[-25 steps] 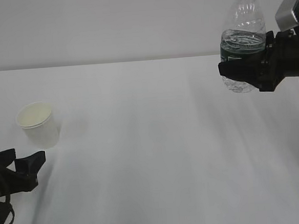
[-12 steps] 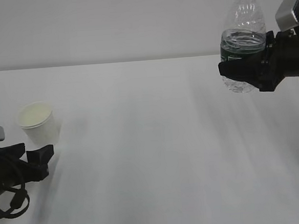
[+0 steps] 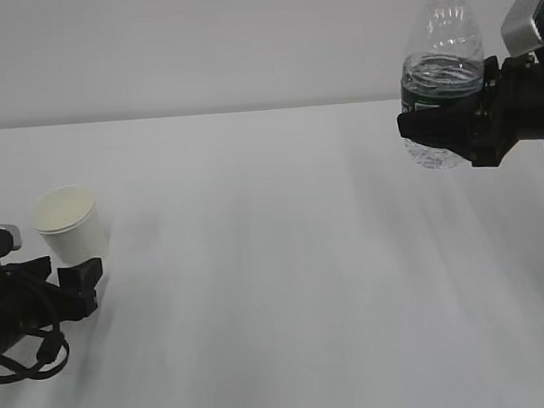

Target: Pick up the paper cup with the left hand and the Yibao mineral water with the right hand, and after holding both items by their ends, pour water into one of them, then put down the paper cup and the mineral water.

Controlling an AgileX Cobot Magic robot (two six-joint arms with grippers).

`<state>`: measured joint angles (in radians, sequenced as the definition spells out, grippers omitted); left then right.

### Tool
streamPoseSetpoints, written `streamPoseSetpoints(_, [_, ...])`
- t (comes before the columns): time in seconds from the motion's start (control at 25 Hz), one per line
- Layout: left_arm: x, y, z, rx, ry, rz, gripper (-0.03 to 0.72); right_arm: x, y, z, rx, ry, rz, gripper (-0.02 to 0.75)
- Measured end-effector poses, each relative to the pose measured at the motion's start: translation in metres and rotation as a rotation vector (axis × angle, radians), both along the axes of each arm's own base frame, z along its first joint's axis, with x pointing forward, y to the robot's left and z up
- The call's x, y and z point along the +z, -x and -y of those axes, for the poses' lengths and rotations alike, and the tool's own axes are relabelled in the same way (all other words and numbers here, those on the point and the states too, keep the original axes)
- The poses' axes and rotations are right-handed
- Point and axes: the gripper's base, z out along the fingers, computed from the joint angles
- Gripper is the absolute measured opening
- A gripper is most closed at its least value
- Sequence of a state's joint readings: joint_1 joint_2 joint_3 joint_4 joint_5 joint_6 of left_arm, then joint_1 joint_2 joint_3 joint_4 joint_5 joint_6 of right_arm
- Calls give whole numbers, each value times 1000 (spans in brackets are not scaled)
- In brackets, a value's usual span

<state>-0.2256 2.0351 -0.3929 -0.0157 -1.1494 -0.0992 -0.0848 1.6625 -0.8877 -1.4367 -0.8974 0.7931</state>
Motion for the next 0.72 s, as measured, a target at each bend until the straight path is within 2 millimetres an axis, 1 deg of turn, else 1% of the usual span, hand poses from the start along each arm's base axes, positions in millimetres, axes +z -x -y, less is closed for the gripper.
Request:
streamPoseSetpoints(0.2, [-5,-6,0,16,-13,-1,519,0,0,0,0,0,0,435])
streamPoseSetpoints(0.52, [-4,-12,-2,36,-26,19,519,0,0,0,0,0,0,435])
streamPoseSetpoints(0.72, [-1,-19,-1,44,-24,43,519,0,0,0,0,0,0,435])
